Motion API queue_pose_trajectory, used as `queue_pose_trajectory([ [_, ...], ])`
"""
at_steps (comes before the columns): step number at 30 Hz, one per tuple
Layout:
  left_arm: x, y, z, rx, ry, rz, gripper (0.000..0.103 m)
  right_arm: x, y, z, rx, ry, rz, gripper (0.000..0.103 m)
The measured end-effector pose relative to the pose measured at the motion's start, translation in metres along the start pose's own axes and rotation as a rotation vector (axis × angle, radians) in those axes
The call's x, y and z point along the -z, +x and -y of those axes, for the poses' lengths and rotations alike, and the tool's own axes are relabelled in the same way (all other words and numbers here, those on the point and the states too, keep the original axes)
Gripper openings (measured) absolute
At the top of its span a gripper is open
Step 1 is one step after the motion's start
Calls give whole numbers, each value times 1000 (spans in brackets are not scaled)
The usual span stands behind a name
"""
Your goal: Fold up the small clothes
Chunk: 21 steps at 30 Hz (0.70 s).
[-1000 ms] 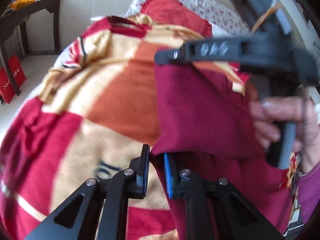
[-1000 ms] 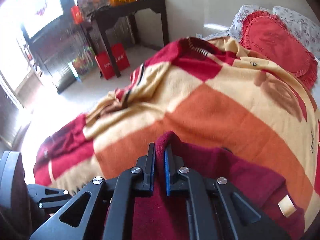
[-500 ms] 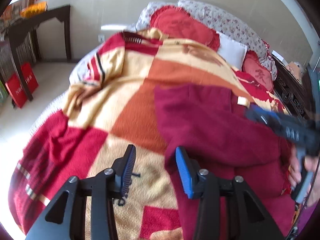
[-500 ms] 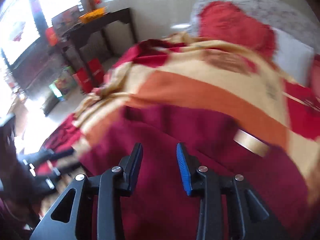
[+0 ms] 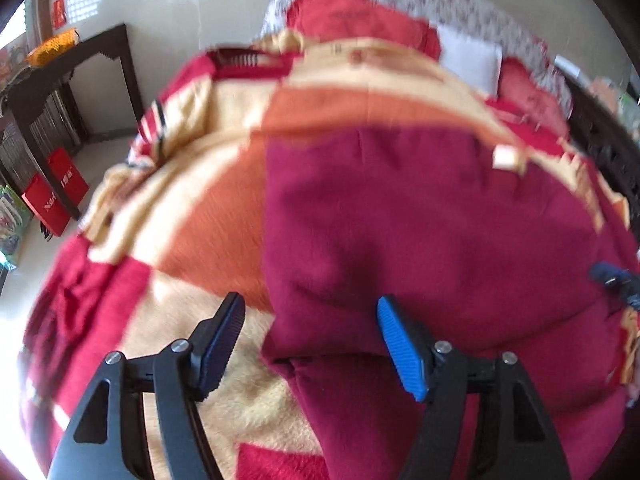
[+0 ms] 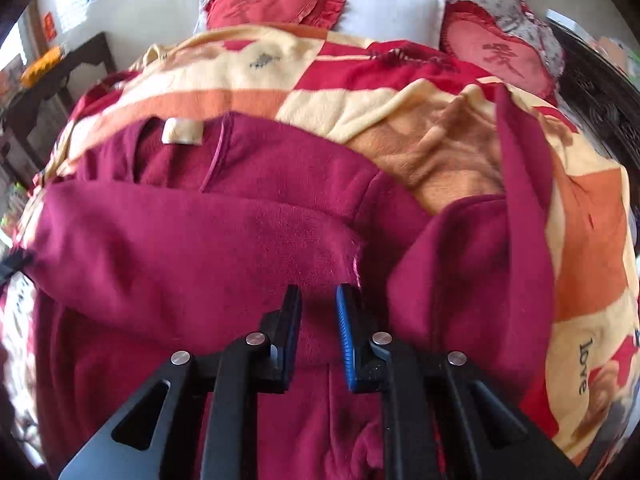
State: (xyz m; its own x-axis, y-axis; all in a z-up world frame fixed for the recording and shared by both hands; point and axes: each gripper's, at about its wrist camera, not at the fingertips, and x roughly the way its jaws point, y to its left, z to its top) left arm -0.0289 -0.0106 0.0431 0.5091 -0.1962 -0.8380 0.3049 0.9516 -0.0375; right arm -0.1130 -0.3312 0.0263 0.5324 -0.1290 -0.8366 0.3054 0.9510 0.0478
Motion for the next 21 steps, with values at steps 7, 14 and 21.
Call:
queue_pose_trajectory([
  [7, -1, -1, 5, -29, 2, 6, 73, 4, -17, -12, -55, -28, 32, 14],
  [14, -3, -23, 18, -30, 39, 41, 73, 16, 0, -11, -19, -12, -33, 14],
  [21, -10, -30, 44, 0, 70, 54, 73, 19, -12, -10, -8, -8, -12, 15],
])
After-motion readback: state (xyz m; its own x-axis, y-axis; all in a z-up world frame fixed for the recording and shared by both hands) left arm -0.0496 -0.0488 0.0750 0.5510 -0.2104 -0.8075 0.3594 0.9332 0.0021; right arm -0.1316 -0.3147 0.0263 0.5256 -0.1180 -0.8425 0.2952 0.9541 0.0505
